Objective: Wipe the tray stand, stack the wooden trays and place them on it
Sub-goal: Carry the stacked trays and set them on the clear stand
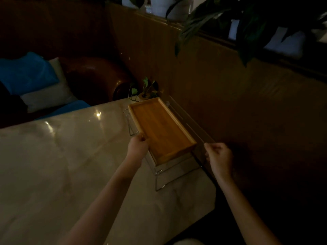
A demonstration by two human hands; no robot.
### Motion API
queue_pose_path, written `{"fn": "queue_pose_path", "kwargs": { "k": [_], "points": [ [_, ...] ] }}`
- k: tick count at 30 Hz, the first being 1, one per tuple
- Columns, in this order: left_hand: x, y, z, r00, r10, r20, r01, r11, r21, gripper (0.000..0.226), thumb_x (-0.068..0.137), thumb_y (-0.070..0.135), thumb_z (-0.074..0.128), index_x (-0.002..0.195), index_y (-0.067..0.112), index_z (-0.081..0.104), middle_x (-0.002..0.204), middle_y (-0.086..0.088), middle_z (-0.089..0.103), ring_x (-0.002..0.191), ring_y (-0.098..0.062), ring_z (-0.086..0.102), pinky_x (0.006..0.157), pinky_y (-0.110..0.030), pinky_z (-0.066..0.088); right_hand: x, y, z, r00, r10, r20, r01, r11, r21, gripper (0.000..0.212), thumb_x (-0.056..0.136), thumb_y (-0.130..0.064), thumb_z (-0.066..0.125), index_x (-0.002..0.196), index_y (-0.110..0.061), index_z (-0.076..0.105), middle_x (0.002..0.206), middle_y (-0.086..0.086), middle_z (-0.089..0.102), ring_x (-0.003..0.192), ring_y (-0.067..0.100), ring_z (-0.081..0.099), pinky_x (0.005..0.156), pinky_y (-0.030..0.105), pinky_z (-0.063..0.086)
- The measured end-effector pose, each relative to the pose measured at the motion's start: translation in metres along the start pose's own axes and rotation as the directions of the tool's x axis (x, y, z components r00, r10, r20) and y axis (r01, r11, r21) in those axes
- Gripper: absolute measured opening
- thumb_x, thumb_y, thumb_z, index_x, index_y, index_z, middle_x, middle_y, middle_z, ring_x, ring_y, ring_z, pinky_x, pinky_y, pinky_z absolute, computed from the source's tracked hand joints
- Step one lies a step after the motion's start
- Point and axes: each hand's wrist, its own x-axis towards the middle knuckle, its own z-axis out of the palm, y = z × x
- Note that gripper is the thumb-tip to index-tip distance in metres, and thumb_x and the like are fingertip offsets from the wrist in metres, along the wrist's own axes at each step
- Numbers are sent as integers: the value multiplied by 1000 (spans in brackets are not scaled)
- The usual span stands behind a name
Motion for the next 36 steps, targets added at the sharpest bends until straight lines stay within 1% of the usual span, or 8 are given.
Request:
{"fn": "queue_pose_path", "kwargs": {
  "k": [2, 4, 6, 15, 20, 26, 30, 36],
  "points": [
    [-1, -4, 0, 999, 21, 29, -22, 999, 31, 22, 84, 5, 52, 106, 8, 59, 108, -15, 63, 98, -29, 60, 87, -40, 50, -5, 9, 4, 977, 199, 74, -208, 966, 155, 32, 87, -21, 57, 106, 5, 55, 81, 10, 61, 65, 15, 57, 51, 12, 50],
    [-2, -7, 0, 998, 57, 38, -60, 995, 82, 33, 83, 5, 54, 116, 8, 56, 114, -12, 64, 103, -28, 60, 93, -43, 51, -6, 9, 8, 902, 372, 221, -430, 819, 380, 35, 87, -18, 57, 112, 6, 52, 88, 13, 60, 80, 24, 60, 76, 29, 54],
    [-2, -10, 0, 994, 104, 28, -106, 985, 134, 34, 81, 4, 54, 115, 9, 56, 114, -13, 65, 103, -29, 60, 95, -49, 50, -8, 4, 10, 841, 426, 335, -541, 669, 509, 32, 88, -11, 56, 116, 4, 52, 89, 12, 58, 87, 25, 58, 91, 39, 49],
    [1, -7, 13, 987, 154, 55, -159, 981, 107, 37, 84, 6, 54, 121, 11, 53, 120, -9, 62, 110, -25, 58, 98, -44, 48, -3, 0, 9, 825, 415, 383, -564, 627, 537, 29, 88, -2, 52, 115, 8, 50, 82, 12, 57, 76, 21, 58, 88, 41, 46],
    [6, -3, 27, 984, 161, 74, -168, 980, 103, 39, 85, 6, 54, 124, 11, 50, 126, -8, 60, 114, -22, 56, 99, -40, 47, 0, 2, 8, 821, 419, 388, -571, 631, 526, 30, 88, -2, 52, 116, 9, 49, 96, 19, 58, 97, 32, 57, 86, 40, 47],
    [11, 0, 40, 985, 160, 64, -164, 985, 59, 44, 84, 6, 55, 127, 10, 48, 127, -10, 59, 114, -23, 56, 100, -40, 47, 4, 4, 8, 814, 405, 415, -579, 614, 536, 11, 88, -2, 52, 98, 3, 53, 83, 15, 58, 77, 23, 59, 50, 24, 58],
    [14, 1, 46, 983, 176, 58, -180, 981, 76, 41, 84, 5, 53, 124, 9, 50, 125, -10, 60, 112, -24, 57, 97, -38, 47, 6, 8, 10, 821, 407, 400, -569, 630, 528, 11, 88, -3, 52, 78, -2, 55, 83, 15, 58, 76, 23, 59, 47, 22, 57],
    [14, -2, 48, 980, 183, 75, -187, 980, 62, 44, 86, 8, 51, 129, 12, 45, 130, -9, 57, 116, -23, 54, 99, -37, 45, 6, 10, 10, 833, 387, 394, -550, 653, 521, 11, 88, -3, 53, 77, -3, 55, 80, 13, 58, 75, 21, 59, 47, 22, 57]
  ]
}}
